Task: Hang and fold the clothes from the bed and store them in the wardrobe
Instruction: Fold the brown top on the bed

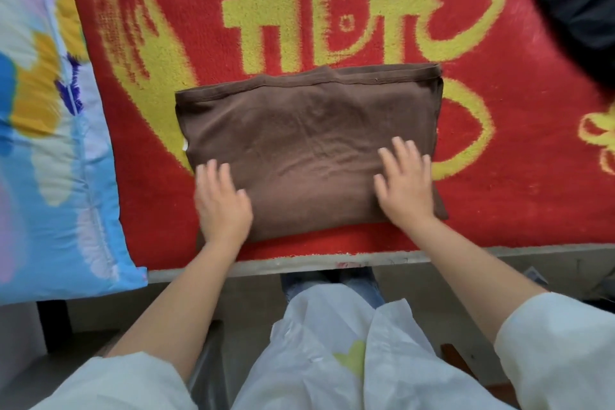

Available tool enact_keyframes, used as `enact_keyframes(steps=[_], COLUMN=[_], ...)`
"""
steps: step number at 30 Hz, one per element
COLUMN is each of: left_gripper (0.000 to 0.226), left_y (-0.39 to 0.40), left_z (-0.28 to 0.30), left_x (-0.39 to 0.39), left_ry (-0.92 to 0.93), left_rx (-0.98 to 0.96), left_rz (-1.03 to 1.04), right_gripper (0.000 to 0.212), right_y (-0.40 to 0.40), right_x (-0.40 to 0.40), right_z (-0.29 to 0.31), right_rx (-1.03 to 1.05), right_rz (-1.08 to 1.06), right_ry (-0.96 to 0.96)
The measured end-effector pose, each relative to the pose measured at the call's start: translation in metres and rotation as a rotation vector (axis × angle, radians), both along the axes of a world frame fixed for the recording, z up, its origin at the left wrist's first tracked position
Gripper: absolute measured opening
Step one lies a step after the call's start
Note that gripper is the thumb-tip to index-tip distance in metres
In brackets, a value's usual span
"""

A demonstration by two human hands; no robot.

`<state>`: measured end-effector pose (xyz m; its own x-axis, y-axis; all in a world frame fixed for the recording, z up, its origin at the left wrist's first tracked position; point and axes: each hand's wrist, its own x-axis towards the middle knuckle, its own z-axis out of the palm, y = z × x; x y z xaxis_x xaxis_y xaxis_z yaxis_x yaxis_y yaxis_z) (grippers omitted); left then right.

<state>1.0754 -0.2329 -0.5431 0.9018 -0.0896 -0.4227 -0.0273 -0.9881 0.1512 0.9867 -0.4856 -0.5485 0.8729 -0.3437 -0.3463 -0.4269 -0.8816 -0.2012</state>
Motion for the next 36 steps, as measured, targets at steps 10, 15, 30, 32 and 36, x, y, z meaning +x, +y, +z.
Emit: enact_keyframes(steps=[10,15,30,32,36], left_gripper=[0.060,0.060,0.045,0.051,0.065], left_y=[-0.029,-0.032,-0.187,-0.236,-0.313], left_z=[-0.078,-0.075,-0.031,-0.026,-0.029], left_x=[-0.029,-0.033,0.029,0.039,0.047], left_ry=[0.070,0.068,-0.126,-0.019,0.078], left_rx=[0.087,0.082,-0.375,-0.221,0.089], left_rz=[-0.476,-0.488,-0.783,-0.963,-1.182], right_gripper=[0.049,0.046,0.062,0.068,0.060], right_y=[0.042,0.035,-0.062,-0.065,-0.065], right_x=[-0.020,-0.026,-0.093,-0.086,-0.085], right_z=[-0.071,-0.066,-0.028,-0.029,-0.030], right_rx=[-0.028,0.008,0.386,0.512,0.710], right_rz=[0.326,0.293,-0.743,-0.772,-0.848], right_ry=[0.053,0.034,0.103,0.132,0.187])
